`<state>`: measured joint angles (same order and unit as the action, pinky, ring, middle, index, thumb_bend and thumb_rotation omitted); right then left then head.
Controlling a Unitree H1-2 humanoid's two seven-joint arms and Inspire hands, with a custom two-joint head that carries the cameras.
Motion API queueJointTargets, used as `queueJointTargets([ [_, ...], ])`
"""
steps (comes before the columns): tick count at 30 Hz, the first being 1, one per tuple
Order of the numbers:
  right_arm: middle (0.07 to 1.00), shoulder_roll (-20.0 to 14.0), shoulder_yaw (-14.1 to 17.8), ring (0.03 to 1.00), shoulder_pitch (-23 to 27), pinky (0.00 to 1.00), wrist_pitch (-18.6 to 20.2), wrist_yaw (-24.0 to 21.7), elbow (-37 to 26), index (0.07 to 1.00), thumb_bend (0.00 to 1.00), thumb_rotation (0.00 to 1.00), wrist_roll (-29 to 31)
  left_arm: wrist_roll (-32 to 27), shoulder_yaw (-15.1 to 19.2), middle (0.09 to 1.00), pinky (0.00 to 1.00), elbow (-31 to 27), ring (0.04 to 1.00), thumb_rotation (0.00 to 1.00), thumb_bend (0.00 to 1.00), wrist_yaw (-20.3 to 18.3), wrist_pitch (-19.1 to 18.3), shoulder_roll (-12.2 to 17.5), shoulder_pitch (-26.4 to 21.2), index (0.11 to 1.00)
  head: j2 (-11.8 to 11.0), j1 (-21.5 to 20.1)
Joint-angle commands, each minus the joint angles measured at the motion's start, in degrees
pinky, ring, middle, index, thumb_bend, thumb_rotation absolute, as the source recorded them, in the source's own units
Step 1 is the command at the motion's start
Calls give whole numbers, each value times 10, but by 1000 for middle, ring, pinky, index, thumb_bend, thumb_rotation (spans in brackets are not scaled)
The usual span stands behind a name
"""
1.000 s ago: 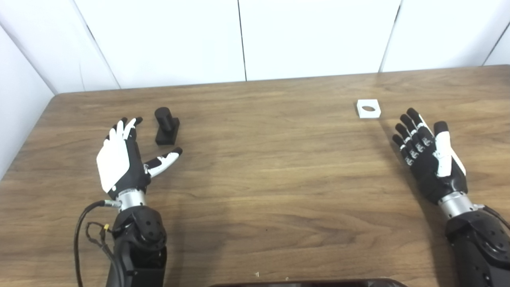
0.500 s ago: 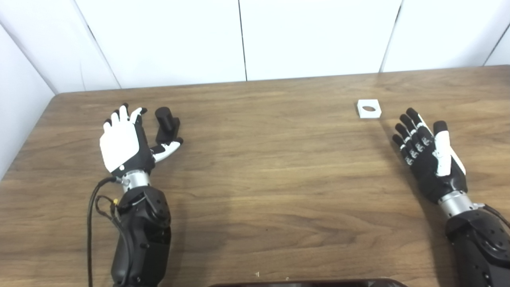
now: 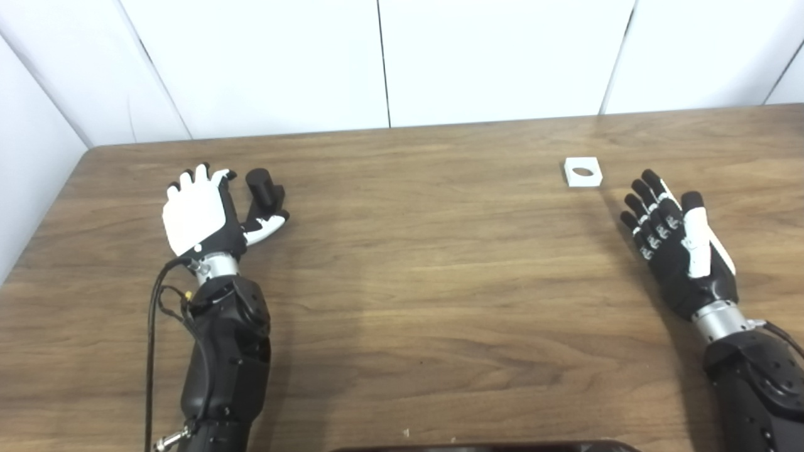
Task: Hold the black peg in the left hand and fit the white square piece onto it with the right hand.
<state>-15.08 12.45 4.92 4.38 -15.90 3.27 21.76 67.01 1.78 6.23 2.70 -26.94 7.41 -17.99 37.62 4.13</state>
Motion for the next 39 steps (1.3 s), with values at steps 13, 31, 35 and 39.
queueJointTargets([
  [13, 1000, 8, 2, 1000, -24, 1000, -26, -19, 49, 1000, 677, 934, 10, 85, 26, 959, 1000, 39, 1000, 493, 793, -51, 0, 0, -68, 803, 1, 3],
  [31, 1000, 7, 2, 1000, -31, 1000, -29, -21, 53, 1000, 671, 954, 4, 119, 38, 942, 1000, 52, 1000, 526, 818, -101, 0, -14, -94, 774, -1, 0],
  [35, 1000, 9, 2, 1000, -31, 1000, -28, -21, 53, 1000, 660, 950, 5, 124, 38, 942, 1000, 61, 1000, 520, 807, -104, 0, -16, -99, 783, -1, -1],
  [39, 1000, 11, 2, 1000, -30, 1000, -30, -21, 55, 1000, 665, 928, 5, 130, 41, 943, 1000, 66, 1000, 515, 794, -107, 0, -20, -103, 800, -1, 0],
])
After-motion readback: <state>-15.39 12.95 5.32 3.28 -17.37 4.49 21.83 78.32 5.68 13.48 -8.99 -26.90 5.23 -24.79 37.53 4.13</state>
